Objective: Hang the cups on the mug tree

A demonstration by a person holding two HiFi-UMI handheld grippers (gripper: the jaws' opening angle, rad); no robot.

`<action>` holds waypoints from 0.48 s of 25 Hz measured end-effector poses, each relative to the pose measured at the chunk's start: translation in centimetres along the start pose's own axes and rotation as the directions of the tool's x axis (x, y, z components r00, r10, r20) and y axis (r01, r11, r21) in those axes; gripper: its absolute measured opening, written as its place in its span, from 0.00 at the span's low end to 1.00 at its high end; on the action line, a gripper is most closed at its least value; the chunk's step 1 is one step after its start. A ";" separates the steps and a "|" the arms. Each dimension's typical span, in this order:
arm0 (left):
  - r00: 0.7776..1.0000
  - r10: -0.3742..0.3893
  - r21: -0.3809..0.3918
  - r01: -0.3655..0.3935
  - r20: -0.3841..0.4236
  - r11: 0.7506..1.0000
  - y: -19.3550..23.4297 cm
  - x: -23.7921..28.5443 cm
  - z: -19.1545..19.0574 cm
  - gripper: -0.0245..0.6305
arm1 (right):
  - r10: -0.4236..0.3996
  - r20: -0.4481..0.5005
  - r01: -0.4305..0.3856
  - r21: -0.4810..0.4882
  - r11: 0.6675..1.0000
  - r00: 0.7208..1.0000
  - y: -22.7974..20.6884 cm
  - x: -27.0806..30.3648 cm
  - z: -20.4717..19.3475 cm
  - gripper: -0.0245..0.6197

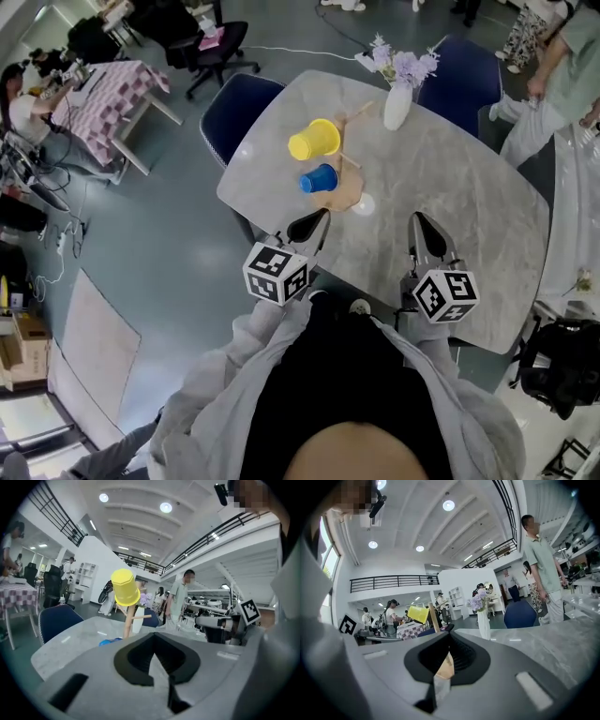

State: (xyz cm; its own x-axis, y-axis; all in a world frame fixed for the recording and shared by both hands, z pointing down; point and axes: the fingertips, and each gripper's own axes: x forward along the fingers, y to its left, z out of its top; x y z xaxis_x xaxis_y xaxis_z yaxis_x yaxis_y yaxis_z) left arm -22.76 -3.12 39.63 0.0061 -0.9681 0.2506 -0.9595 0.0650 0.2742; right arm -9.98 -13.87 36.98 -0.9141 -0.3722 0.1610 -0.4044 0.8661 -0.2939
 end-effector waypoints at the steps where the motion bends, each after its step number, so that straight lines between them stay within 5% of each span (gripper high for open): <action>1: 1.000 0.008 0.009 -0.008 -0.013 1.000 0.1 0.0 -0.4 0.04 | -0.005 -0.005 0.005 -0.005 1.000 1.000 -0.1 -0.2 -0.1 0.05; 12: 1.000 0.019 -0.008 -0.019 0.003 1.000 0.3 0.0 -0.8 0.04 | -0.050 -0.072 0.047 -0.034 0.998 0.996 -1.0 -1.1 -1.3 0.05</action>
State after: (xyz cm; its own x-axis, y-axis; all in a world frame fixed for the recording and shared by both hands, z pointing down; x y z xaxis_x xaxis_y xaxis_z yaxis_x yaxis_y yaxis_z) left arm -22.83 -2.93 40.46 -0.0126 -0.9674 0.2530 -0.9573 0.0847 0.2765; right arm -8.52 -13.88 38.37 -0.8883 -0.3898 0.2428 -0.4460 0.8583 -0.2539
